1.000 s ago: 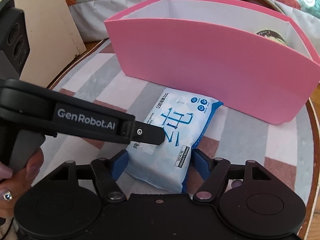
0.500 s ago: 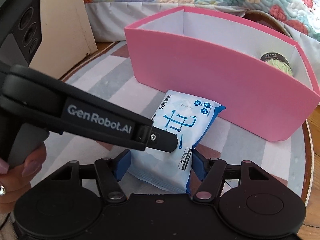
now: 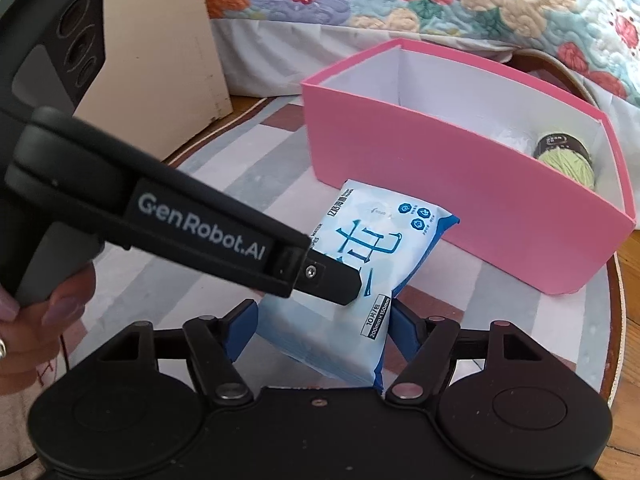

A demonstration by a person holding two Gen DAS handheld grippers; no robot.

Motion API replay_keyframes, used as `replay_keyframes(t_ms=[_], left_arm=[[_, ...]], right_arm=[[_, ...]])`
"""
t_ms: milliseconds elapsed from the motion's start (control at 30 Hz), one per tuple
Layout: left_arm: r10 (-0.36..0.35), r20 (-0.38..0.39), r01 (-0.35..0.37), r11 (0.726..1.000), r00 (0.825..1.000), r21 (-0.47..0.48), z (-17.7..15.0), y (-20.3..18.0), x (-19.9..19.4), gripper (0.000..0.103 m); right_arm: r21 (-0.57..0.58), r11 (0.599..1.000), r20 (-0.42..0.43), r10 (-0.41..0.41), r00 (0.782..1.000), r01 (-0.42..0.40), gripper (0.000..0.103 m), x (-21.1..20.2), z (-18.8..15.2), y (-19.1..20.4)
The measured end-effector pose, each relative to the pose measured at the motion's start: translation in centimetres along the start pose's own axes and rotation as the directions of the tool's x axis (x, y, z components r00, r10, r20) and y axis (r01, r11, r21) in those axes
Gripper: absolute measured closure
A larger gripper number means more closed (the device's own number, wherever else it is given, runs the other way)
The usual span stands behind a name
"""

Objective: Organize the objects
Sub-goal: 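Lift the wet-wipes pack with the left gripper and carry it over the box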

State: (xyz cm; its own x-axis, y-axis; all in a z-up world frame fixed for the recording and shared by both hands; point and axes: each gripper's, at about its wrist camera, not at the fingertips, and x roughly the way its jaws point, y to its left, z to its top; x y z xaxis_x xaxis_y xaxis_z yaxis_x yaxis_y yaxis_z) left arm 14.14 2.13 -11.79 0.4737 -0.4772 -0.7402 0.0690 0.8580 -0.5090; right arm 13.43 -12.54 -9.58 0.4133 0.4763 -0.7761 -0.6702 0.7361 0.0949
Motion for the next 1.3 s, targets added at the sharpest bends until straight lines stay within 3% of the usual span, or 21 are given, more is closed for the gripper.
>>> replay_keyframes(t_ms=[700,933,1067,1300], left_arm=[[-0.030,0.065,0.026,0.997,0.997,0.068,-0.2,-4.1,-5.6,0.071],[-0.001,0.084,-0.004,0.998,0.996,0.059,0.3,-5.4,-7.2,0.071],[-0.027,0.087,0.023,0.999,0.996,0.047,1.1,-5.7,-7.7,0.071],[-0.022,0.106,0.013,0.996,0.994,0.085,2.4,-7.7,-8.5,0.071]], right_arm=[[-0.042,0.999,0.061,-0.022,0.998,0.025,0.020,-5.4,1.6,2.1],[-0.060,0.998,0.077,-0.028,0.997,0.033,0.020,-6.8,2.3,2.3],[-0.066,0.996,0.096,-0.048,0.994,0.055,0.020,-7.4,3.0,2.0],[-0.103,0.987,0.145,-0.107,0.984,0.123,0.029,-9.0,4.5,1.5]])
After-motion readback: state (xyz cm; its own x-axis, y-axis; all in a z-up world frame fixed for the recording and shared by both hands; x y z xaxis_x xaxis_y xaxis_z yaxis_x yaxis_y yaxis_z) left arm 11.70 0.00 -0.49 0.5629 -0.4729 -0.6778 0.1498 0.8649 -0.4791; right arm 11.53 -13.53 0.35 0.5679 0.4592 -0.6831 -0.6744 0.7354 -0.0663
